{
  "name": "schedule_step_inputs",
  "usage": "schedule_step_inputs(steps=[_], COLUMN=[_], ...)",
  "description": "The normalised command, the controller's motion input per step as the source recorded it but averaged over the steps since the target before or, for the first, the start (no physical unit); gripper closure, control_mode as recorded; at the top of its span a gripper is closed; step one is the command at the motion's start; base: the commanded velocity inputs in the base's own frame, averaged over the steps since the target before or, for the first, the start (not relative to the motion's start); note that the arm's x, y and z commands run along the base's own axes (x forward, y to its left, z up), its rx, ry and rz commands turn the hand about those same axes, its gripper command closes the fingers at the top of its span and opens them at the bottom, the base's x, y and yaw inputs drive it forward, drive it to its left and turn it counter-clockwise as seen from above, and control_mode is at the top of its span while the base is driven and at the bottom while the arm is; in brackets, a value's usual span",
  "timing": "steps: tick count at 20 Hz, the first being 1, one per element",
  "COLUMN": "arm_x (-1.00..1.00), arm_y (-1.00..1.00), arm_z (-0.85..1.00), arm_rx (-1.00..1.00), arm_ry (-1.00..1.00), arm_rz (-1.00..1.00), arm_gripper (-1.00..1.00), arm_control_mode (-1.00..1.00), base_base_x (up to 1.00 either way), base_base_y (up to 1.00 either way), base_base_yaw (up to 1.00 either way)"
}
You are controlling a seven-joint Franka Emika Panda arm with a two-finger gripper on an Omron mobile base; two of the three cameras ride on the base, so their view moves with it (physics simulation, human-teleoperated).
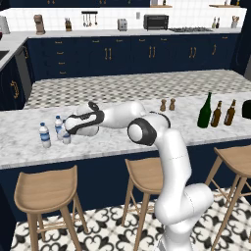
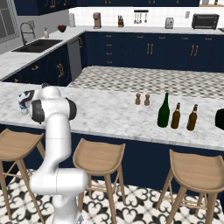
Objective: Move the plastic bottles in the middle to the plastics group, and the glass bottles in the middle to the glass group.
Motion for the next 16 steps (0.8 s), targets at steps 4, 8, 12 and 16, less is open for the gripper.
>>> schedule_step_inputs(steps=[4, 8, 12, 16], arm_x=[0.00, 0.00, 0.00, 0.00], arm_y=[0.00, 0.00, 0.07, 0.14], arm_z=[-0.31, -0.13, 0.00, 0.00], arm_rx=[0.07, 0.00, -0.09, -0.08], arm_ry=[0.00, 0.00, 0.00, 0.00], arm_rz=[0.00, 0.00, 0.00, 0.00], arm_gripper=[1.00, 1.00, 1.00, 1.00], arm_control_mode=[-1.00, -1.00, -1.00, -1.00], base_base_x=[0.00, 0.00, 0.00, 0.00], base_base_y=[0.00, 0.00, 0.00, 0.00], base_base_yaw=[0.00, 0.00, 0.00, 0.00])
